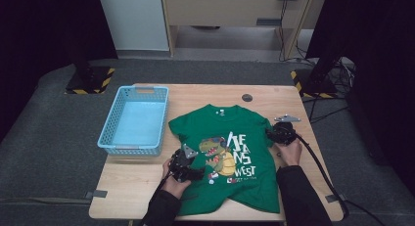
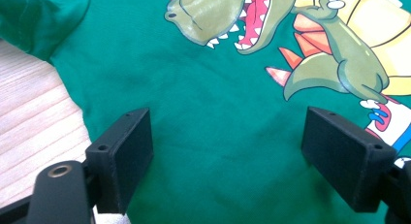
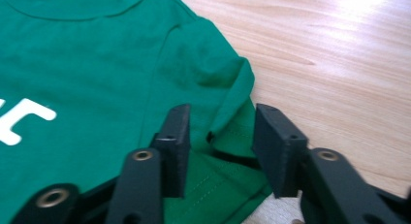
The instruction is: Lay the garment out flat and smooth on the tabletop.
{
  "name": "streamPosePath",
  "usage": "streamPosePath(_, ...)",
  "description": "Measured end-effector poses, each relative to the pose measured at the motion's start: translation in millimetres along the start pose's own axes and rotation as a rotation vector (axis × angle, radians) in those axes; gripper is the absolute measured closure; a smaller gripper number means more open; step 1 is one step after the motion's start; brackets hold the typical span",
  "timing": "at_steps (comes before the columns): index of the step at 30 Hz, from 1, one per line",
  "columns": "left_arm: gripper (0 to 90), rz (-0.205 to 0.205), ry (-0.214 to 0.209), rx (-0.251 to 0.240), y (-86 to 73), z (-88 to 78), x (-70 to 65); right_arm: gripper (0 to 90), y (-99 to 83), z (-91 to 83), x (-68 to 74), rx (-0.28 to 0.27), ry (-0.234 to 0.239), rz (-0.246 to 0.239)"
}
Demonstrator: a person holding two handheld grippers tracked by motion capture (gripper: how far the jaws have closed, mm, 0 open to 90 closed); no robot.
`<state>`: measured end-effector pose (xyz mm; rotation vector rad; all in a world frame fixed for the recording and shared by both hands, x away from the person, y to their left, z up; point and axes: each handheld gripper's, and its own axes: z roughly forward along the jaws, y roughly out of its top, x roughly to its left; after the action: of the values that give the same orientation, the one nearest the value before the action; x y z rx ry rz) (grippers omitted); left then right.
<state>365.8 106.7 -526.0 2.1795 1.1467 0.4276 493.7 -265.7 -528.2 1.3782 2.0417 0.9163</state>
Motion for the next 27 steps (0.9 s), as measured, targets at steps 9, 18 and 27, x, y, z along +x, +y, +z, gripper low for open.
streamPosePath(9, 18.5, -0.001, 0.001, -0.022, -3.2, -0.4, 0.2, 85.9, 5.5, 3.3, -11.9, -0.049, -0.042, 0.054)
streamPosePath(18, 18.5, -0.002, 0.003, -0.034, -4.7, -0.4, 0.0, 56.3, 11.2, -3.0, -32.4, -0.077, -0.209, 0.148)
streamPosePath(27, 18.5, -0.004, 0.007, -0.041, -5.6, -0.5, -0.6, 39.6, 8.4, -2.5, -2.8, -0.097, -0.028, 0.071)
